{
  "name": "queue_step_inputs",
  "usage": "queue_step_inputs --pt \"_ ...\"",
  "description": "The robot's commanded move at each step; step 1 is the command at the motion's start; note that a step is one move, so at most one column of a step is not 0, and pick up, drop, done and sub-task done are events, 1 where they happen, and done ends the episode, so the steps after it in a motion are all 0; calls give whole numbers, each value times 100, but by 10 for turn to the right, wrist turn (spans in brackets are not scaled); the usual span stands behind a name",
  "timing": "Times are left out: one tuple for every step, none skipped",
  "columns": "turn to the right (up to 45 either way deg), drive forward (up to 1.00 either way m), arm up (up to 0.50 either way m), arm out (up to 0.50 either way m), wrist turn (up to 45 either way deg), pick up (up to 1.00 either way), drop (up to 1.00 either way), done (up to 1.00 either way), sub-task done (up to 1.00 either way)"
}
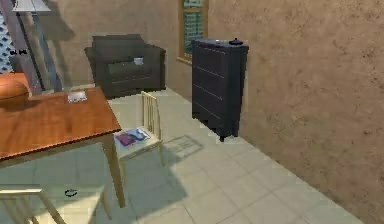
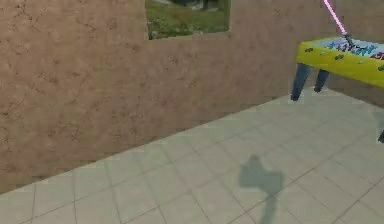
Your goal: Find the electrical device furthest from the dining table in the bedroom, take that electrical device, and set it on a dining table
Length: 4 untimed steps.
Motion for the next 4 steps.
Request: queue_step_inputs --pt "-210 0 0 0 0 0 0 0 0" --pt "0 45 0 0 0 0 0 0 0" --pt "-450 0 0 0 0 0 0 0 0" --pt "-450 0 0 0 0 0 0 0 0"
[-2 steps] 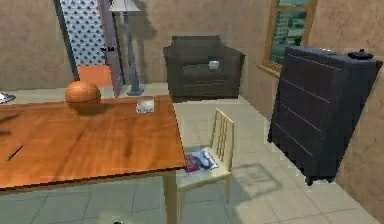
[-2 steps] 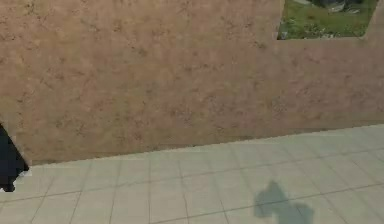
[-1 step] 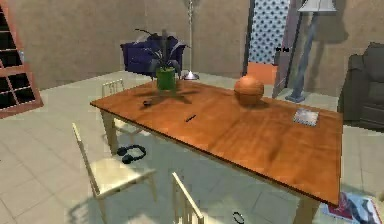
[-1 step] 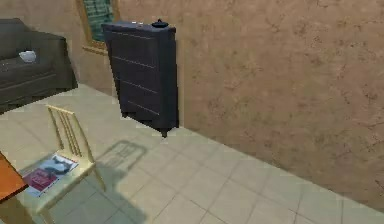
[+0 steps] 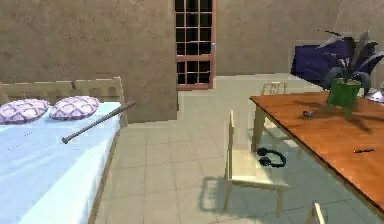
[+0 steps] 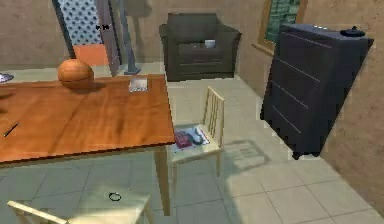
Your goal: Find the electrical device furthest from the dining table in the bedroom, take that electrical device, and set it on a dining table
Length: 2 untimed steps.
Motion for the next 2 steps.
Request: queue_step_inputs --pt "-390 0 0 0 0 0 0 0 0" --pt "0 40 0 0 0 0 0 0 0"
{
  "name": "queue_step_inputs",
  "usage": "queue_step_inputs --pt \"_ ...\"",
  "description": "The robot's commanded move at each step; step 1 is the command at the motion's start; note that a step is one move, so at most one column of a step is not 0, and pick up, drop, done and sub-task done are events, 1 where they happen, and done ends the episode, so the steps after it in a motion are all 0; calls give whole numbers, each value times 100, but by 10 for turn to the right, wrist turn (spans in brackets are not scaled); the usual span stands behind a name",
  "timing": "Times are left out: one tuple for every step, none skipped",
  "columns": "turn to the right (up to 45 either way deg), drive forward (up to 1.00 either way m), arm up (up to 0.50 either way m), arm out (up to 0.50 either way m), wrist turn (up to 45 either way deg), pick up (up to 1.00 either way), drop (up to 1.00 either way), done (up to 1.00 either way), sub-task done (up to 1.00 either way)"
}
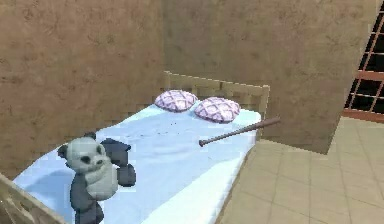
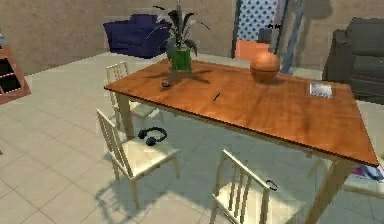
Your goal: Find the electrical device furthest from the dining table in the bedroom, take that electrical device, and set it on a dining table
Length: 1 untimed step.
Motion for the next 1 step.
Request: queue_step_inputs --pt "450 0 0 0 0 0 0 0 0"
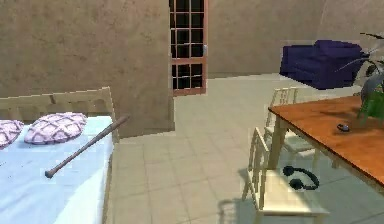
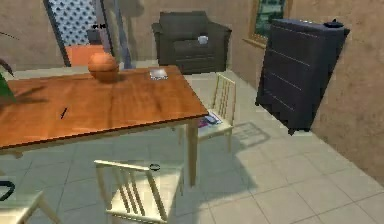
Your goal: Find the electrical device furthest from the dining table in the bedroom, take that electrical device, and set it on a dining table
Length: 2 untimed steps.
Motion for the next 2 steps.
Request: queue_step_inputs --pt "450 0 0 0 0 0 0 0 0" --pt "450 0 0 0 0 0 0 0 0"
